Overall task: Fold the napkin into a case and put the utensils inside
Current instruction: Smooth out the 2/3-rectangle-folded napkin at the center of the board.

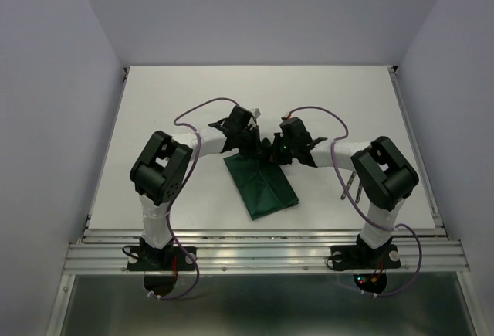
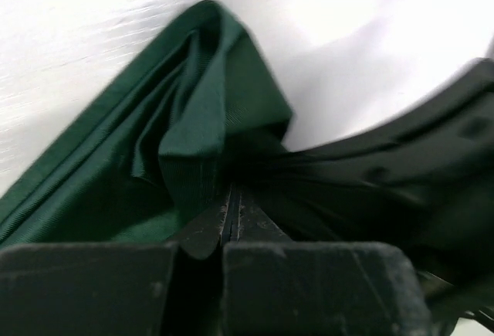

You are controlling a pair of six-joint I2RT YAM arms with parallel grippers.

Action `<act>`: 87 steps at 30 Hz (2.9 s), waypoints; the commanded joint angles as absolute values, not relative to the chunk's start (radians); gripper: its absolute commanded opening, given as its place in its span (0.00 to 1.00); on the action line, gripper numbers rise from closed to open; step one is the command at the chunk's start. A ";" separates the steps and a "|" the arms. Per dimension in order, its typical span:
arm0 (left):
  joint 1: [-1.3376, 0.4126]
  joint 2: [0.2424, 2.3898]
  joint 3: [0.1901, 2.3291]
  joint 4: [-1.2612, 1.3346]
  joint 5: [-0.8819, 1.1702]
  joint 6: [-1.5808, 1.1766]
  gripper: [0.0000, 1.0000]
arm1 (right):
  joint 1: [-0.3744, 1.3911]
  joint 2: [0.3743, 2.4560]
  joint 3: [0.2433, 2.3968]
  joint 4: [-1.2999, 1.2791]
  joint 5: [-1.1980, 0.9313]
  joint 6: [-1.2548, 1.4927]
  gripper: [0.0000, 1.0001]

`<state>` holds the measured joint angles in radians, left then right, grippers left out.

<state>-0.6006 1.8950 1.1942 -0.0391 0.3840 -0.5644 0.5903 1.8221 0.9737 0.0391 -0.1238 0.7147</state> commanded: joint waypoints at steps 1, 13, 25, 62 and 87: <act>-0.603 1.914 1.233 -0.072 0.351 -0.537 0.00 | 0.598 1.835 0.989 0.051 -0.109 0.715 0.01; -0.601 1.859 1.210 -0.124 0.203 -0.528 0.00 | 0.598 1.835 0.976 0.048 -0.100 0.719 0.01; -0.588 1.850 1.169 -0.100 0.189 -0.552 0.00 | 0.598 1.836 0.959 0.049 -0.094 0.727 0.01; -0.572 1.882 1.184 -0.110 0.196 -0.528 0.00 | 0.598 1.470 0.732 -0.081 0.025 0.666 0.02; -0.571 1.919 1.224 -0.124 0.209 -0.528 0.00 | 0.669 0.907 0.373 -0.213 -0.025 1.024 0.49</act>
